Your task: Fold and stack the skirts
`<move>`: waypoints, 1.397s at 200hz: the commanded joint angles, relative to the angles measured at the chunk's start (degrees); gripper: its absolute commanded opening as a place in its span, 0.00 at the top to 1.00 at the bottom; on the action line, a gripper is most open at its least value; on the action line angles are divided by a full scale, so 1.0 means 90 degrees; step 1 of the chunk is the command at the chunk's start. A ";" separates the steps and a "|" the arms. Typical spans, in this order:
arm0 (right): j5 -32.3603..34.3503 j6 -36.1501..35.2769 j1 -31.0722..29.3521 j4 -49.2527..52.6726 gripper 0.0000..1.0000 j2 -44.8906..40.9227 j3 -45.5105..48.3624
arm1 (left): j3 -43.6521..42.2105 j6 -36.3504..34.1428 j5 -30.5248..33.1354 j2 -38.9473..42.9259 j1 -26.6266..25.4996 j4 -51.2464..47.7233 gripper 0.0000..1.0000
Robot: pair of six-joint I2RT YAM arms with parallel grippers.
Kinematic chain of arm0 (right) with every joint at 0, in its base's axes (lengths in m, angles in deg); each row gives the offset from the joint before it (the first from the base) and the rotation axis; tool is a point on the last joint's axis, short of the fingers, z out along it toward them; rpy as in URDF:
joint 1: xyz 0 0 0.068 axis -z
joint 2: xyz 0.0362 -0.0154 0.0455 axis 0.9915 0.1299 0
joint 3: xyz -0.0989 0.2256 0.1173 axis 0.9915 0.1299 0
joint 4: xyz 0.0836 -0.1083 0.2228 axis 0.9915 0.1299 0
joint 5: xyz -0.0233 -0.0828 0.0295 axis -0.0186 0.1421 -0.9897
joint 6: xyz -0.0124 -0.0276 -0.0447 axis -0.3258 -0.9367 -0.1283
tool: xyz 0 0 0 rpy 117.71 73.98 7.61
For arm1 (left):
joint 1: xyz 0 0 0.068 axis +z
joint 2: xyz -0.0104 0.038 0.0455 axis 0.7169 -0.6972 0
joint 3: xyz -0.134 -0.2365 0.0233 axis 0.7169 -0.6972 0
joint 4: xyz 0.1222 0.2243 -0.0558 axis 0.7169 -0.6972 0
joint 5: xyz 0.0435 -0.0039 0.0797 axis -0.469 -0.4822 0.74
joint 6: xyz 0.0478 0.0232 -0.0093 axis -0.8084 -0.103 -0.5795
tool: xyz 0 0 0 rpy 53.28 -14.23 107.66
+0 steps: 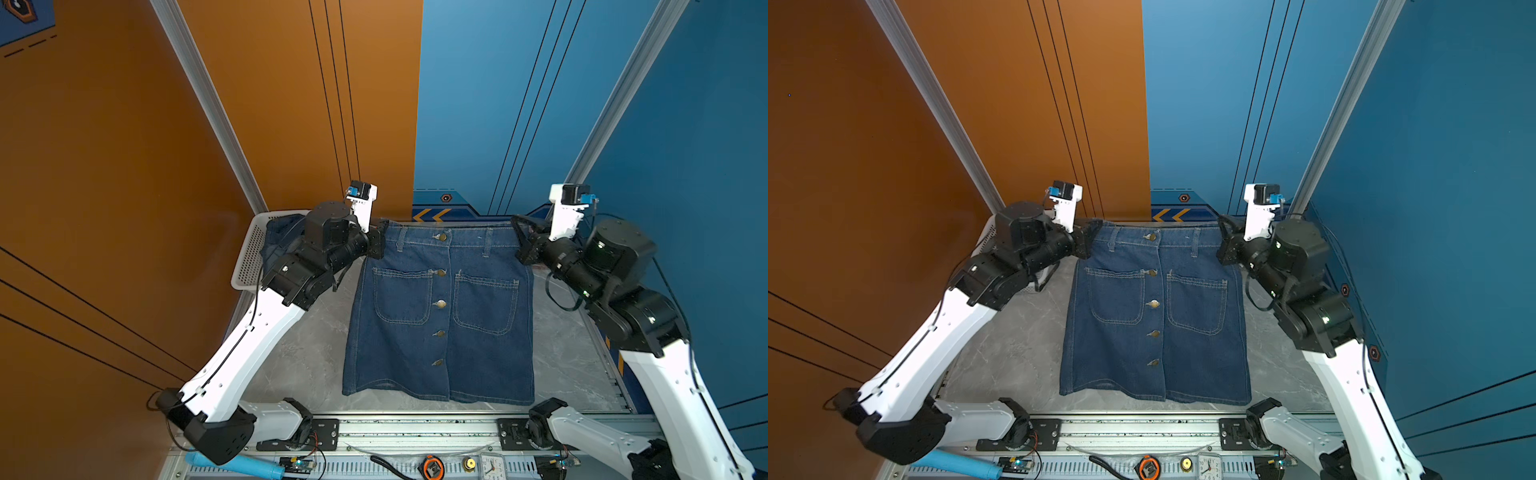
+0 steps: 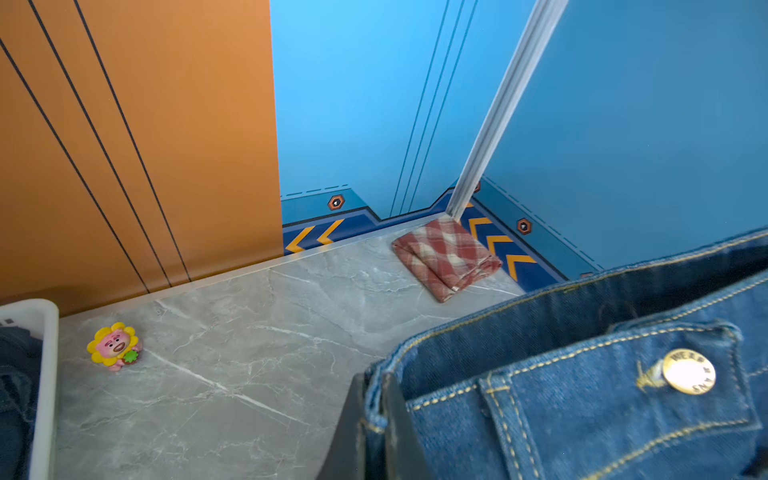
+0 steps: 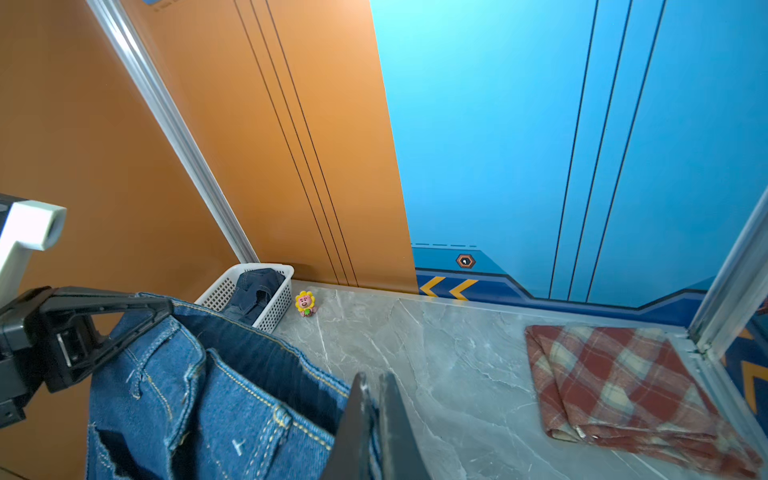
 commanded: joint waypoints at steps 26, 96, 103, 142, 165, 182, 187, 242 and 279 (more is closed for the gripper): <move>-0.1174 0.0605 0.1141 -0.2592 1.00 0.3299 0.0363 | -0.0267 0.0369 -0.0393 -0.2658 0.1157 0.1181 0.93; -0.0743 0.1119 0.1413 -0.1118 0.11 0.5574 -0.0847 | 0.1669 0.0333 0.0338 -0.4590 0.1378 0.0088 0.15; -0.0649 0.1129 0.1414 -0.1103 0.11 0.5405 -0.0519 | 0.1572 0.0356 0.0366 -0.4543 0.1368 0.0044 0.15; -0.0350 0.1236 0.1413 -0.0925 0.14 0.4312 0.1303 | 0.0380 0.0636 0.0628 -0.3974 0.1225 0.0008 0.15; -0.0107 0.1380 0.1405 -0.0657 0.16 0.3749 0.2172 | -0.0336 0.0879 0.0808 -0.3570 0.1064 -0.0107 0.15; 0.0061 0.1449 0.1415 -0.0459 0.19 0.3462 0.2658 | -0.0837 0.1052 0.0820 -0.3333 0.0942 -0.0140 0.15; 0.0080 0.1480 0.1425 -0.0419 0.20 0.3397 0.2778 | -0.0956 0.1096 0.0821 -0.3279 0.0907 -0.0169 0.16; -0.0039 0.1750 0.1455 -0.0289 0.26 0.3122 0.3856 | -0.1743 0.1352 0.0821 -0.3141 0.0626 -0.0331 0.17; -0.0280 0.1716 0.1619 -0.0364 0.27 0.3017 0.4276 | -0.1821 0.1389 0.0767 -0.3343 0.0550 -0.0332 0.16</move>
